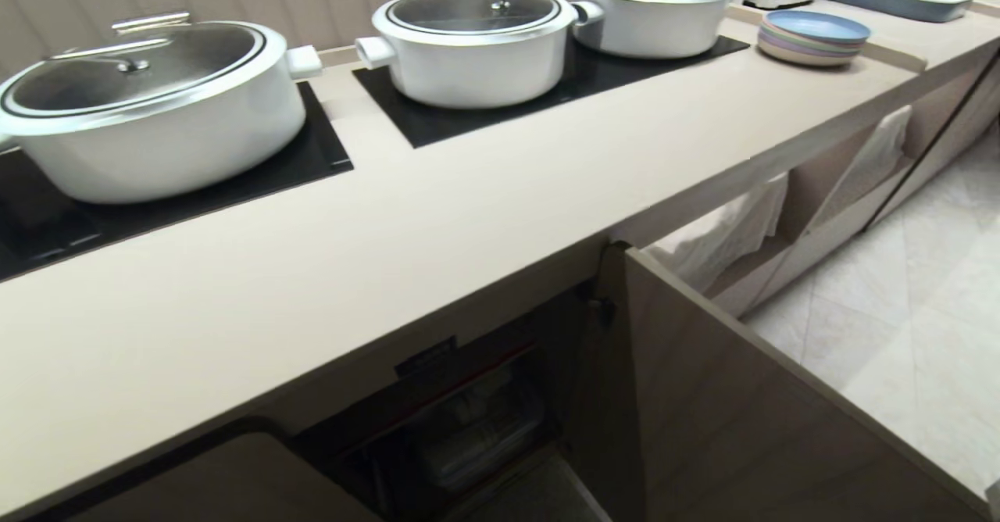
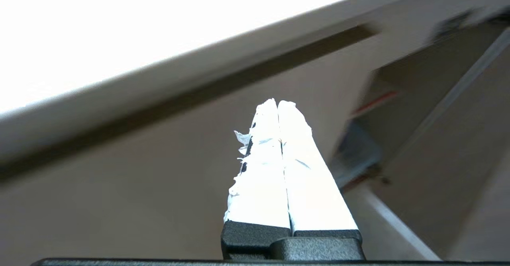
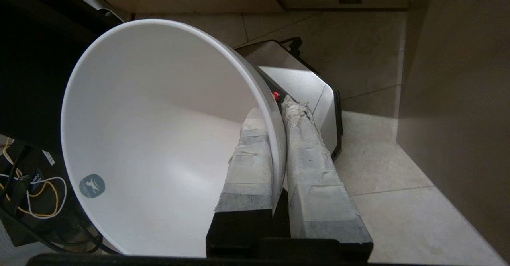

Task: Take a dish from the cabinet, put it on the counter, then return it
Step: Place it on the table

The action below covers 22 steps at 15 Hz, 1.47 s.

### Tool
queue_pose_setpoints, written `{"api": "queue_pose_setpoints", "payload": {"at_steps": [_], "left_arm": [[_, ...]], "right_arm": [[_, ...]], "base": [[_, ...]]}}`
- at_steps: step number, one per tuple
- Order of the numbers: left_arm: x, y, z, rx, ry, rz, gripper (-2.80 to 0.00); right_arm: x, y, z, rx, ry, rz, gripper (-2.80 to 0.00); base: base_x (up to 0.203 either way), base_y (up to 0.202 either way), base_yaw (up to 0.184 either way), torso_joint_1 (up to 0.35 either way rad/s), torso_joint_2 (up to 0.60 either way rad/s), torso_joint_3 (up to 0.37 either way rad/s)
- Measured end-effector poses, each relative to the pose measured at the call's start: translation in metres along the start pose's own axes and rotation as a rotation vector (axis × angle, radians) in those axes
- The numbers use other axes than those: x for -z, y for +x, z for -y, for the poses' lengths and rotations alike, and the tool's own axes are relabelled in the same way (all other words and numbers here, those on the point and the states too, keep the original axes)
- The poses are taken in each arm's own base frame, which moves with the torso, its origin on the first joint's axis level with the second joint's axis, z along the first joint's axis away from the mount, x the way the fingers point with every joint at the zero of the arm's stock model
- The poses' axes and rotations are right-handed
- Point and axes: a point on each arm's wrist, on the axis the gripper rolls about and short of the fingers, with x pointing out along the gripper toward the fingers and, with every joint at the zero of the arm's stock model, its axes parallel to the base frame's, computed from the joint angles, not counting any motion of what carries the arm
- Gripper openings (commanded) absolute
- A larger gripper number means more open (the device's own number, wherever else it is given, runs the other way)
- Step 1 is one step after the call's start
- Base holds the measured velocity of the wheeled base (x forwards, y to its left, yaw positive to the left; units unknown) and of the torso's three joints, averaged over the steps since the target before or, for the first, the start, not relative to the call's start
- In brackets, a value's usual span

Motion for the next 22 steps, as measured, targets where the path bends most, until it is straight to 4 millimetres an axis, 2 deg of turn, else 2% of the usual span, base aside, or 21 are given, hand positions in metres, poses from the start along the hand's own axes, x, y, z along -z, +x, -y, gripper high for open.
{"api": "queue_pose_setpoints", "payload": {"at_steps": [14,22], "left_arm": [[0.0000,0.0000,0.0000,0.000,0.000,0.000,-2.80],[0.0000,0.0000,0.0000,0.001,0.000,0.000,-2.80]], "right_arm": [[-0.0009,-0.0007,0.0012,0.031,0.003,-0.007,-2.80],[-0.0001,0.0011,0.0053,0.135,-0.023,-0.013,-2.80]], "base": [[0.000,0.000,-0.004,0.002,0.00,-0.002],[0.000,0.000,0.000,0.000,0.00,0.000]]}}
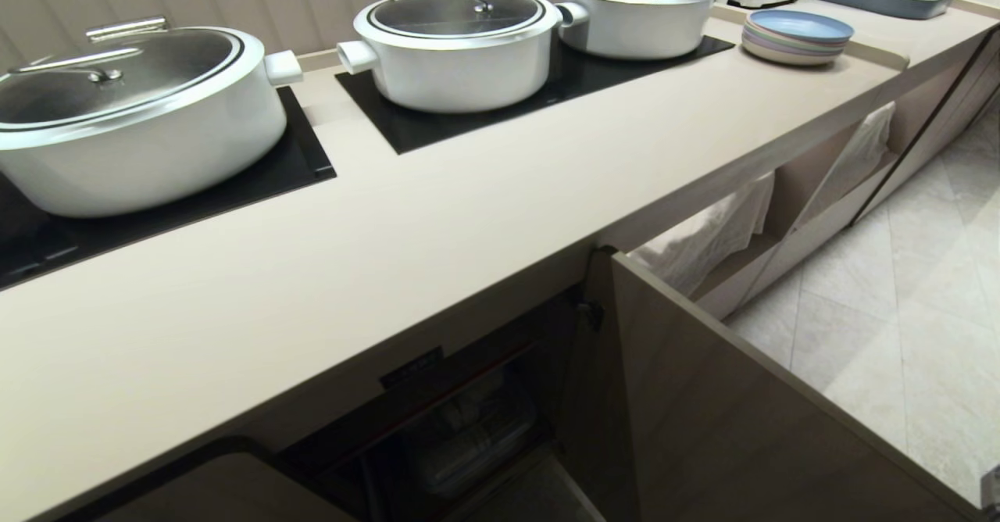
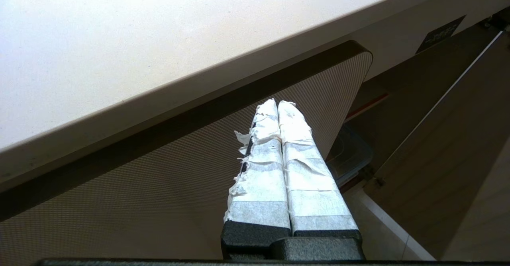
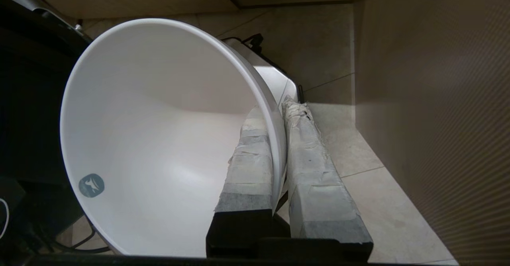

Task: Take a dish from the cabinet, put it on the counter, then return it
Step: Place it on the table

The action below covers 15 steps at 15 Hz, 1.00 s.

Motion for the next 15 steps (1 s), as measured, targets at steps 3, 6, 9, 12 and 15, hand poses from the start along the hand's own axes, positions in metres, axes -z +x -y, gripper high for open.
{"api": "queue_pose_setpoints", "payload": {"at_steps": [3,6,9,12,15], "left_arm": [[0.0000,0.0000,0.0000,0.000,0.000,0.000,-2.80],[0.0000,0.0000,0.0000,0.000,0.000,0.000,-2.80],[0.0000,0.0000,0.0000,0.000,0.000,0.000,-2.80],[0.0000,0.0000,0.0000,-0.001,0.000,0.000,-2.80],[-0.0001,0.0000,0.0000,-0.001,0.000,0.001,-2.80]], "right_arm": [[0.0044,0.0014,-0.0008,-0.005,0.013,-0.013,-2.80],[0.0082,0.0026,-0.0016,-0.015,0.025,-0.023,-2.80],[0.0079,0.0025,-0.0011,-0.010,0.027,-0.019,-2.80],[0.0071,0.0021,-0.0008,-0.007,0.028,-0.016,-2.80],[0.0067,0.0019,-0.0007,-0.012,0.028,-0.010,-2.80]], "base": [[0.000,0.000,0.000,0.000,0.00,0.000],[0.000,0.000,0.000,0.000,0.00,0.000],[0.000,0.000,0.000,0.000,0.00,0.000],[0.000,0.000,0.000,0.000,0.00,0.000],[0.000,-0.008,0.122,0.005,0.01,0.001]]}}
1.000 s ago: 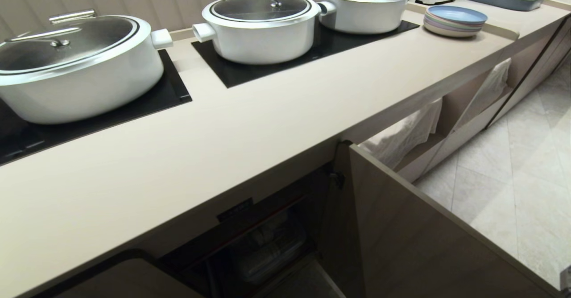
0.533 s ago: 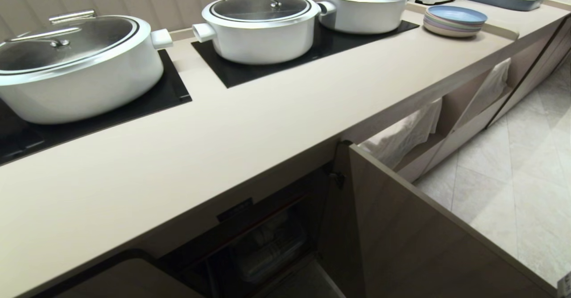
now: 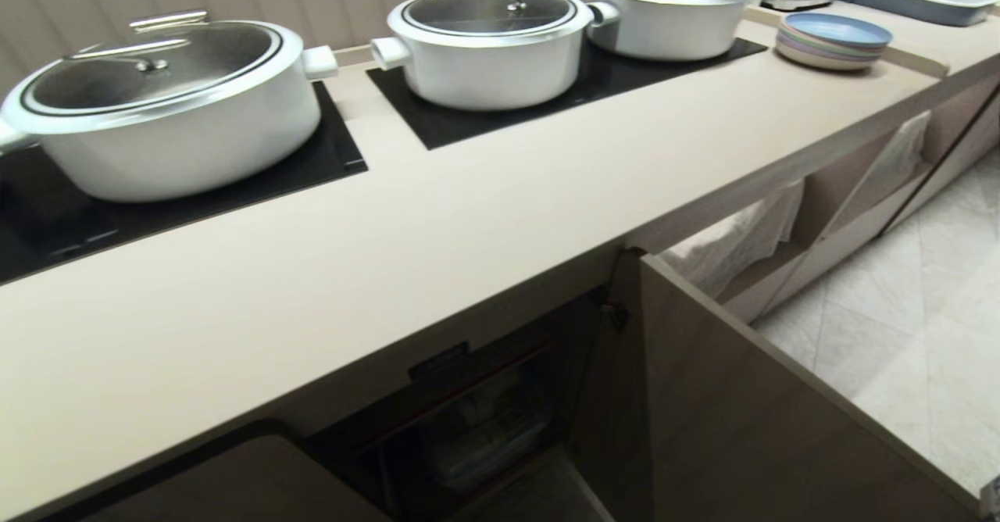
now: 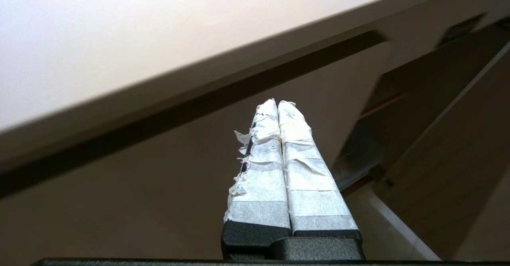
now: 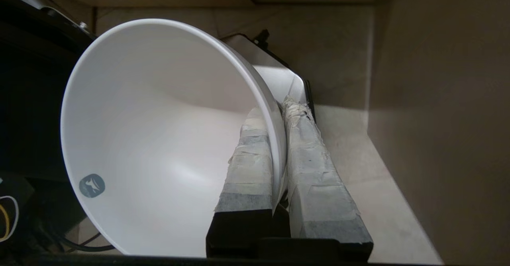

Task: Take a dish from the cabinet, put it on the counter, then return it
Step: Place it on the table

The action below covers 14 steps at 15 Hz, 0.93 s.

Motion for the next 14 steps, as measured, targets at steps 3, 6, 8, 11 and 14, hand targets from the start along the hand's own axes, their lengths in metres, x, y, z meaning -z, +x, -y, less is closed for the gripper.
{"api": "queue_pose_setpoints", "payload": {"at_steps": [3,6,8,11,14], "left_arm": [[0.0001,0.0000,0.0000,-0.001,0.000,-0.001,-2.80],[0.0000,0.0000,0.0000,0.000,0.000,0.000,-2.80],[0.0000,0.0000,0.0000,0.000,0.000,0.000,-2.80],[0.0001,0.0000,0.0000,0.001,0.000,-0.001,-2.80],[0.0001,0.0000,0.0000,0.000,0.000,-0.001,-2.80]], "right_arm": [[-0.0002,-0.0001,-0.0001,-0.015,0.001,0.010,-2.80],[0.0004,0.0000,0.0000,-0.013,0.002,0.008,-2.80],[0.0007,0.0000,0.0000,-0.012,0.003,0.008,-2.80],[0.0013,0.0002,0.0001,-0.011,0.005,0.007,-2.80],[0.0031,0.0007,-0.0001,-0.011,0.011,0.001,-2.80]], "base": [[-0.001,-0.009,0.172,0.003,0.00,0.002],[0.000,-0.010,0.172,0.005,0.00,0.000],[-0.001,-0.008,0.173,0.000,0.00,0.002],[0.000,-0.008,0.135,0.001,0.00,0.000],[0.000,-0.002,0.018,0.001,0.00,-0.001]]}}
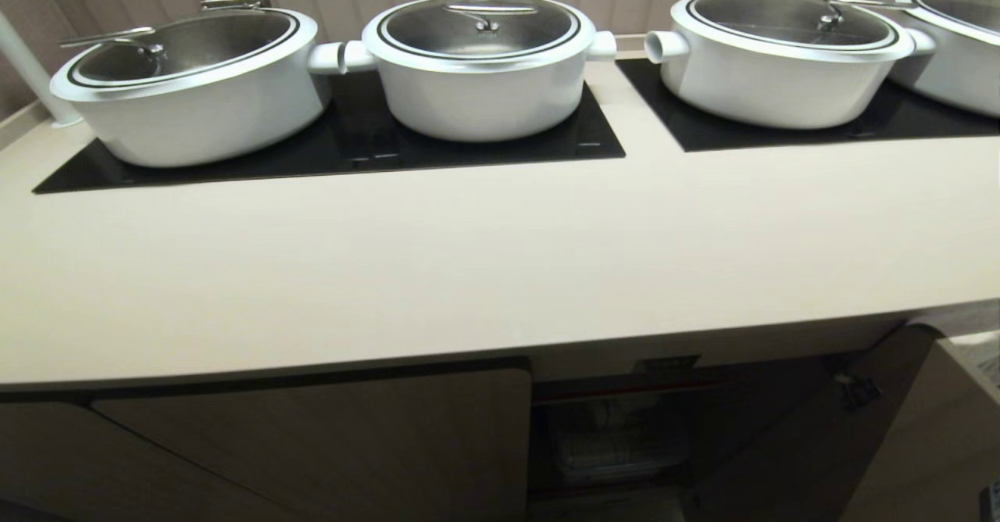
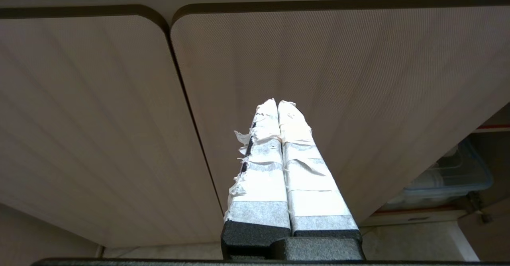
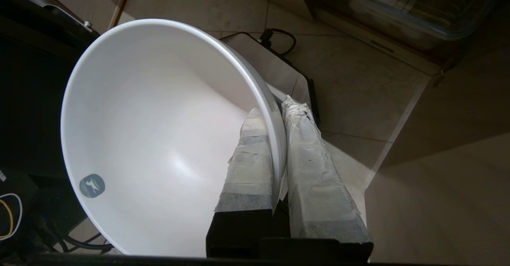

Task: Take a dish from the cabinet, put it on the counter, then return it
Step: Place it on the table

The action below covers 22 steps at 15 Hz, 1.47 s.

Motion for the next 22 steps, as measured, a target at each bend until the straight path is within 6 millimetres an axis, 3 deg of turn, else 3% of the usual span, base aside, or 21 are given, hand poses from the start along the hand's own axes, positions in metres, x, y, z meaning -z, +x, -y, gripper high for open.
{"api": "queue_pose_setpoints", "payload": {"at_steps": [10,22], "left_arm": [[0.0002,0.0000,0.0000,0.000,0.000,-0.001,-2.80],[-0.0001,0.0000,0.0000,0.000,0.000,0.001,-2.80]], "right_arm": [[0.0019,0.0006,-0.0007,-0.004,0.002,-0.004,-2.80],[0.0013,0.0003,-0.0007,-0.004,0.000,-0.001,-2.80]], "base": [[0.000,0.000,0.000,0.012,-0.03,-0.015],[0.000,0.000,0.000,0.219,-0.47,-0.256]]}}
